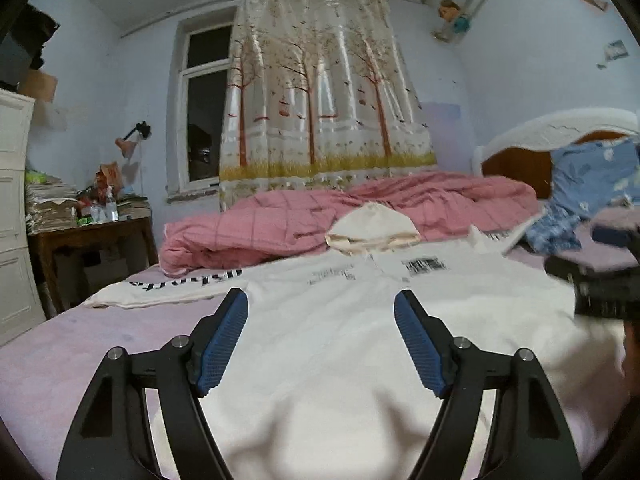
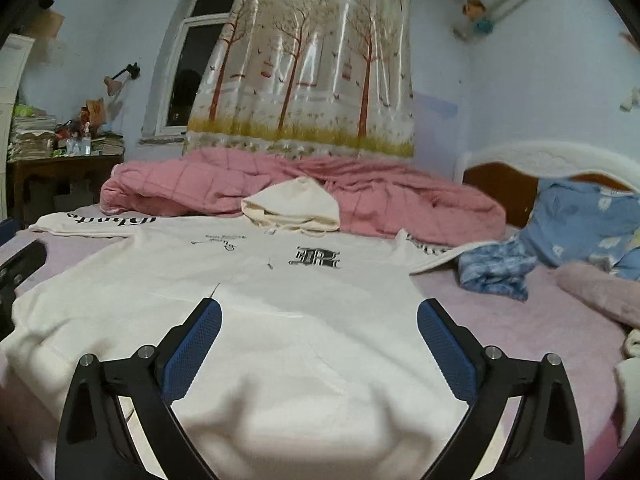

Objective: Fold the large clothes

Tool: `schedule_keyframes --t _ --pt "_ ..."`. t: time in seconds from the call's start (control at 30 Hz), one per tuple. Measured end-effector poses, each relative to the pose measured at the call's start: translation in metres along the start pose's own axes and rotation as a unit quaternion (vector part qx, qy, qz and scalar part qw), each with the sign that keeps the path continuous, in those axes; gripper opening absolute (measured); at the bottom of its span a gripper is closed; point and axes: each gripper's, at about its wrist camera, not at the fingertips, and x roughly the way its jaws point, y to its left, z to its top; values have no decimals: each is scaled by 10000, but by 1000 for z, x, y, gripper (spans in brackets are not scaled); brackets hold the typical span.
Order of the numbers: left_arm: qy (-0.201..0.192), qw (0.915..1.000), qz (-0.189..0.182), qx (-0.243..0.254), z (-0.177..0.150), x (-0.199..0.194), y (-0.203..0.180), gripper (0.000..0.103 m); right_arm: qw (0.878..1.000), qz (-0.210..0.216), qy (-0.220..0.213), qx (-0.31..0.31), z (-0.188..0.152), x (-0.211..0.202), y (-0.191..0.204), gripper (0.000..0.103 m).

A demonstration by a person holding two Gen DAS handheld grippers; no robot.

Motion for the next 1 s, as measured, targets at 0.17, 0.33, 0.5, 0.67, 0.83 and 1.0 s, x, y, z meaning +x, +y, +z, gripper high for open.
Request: schedule_keyframes --t 0.17,0.33,0.5,0.67,0.83,1.0 --pt "325 9983 55 481 -32 -21 6 91 9931 923 547 466 -32 -9 -8 96" --pt "995 9873 -60 1235 -65 -26 -2 103 9836 1283 1266 66 -75 -15 -13 93" --pt "1570 9818 -38 1064 -87 -7 3 103 9792 1262 1527 -444 -96 -17 -14 93" --pt "1772 9795 61 961 -90 8 3 103 9771 1120 1527 -966 -105 -18 -13 97" --pt "1792 9789 455 869 -86 30 4 100 9807 514 1680 -860 -97 -2 -16 101" --pt "1828 9784 556 794 -83 38 24 78 9829 -1 1510 -1057 -88 10 -26 95"
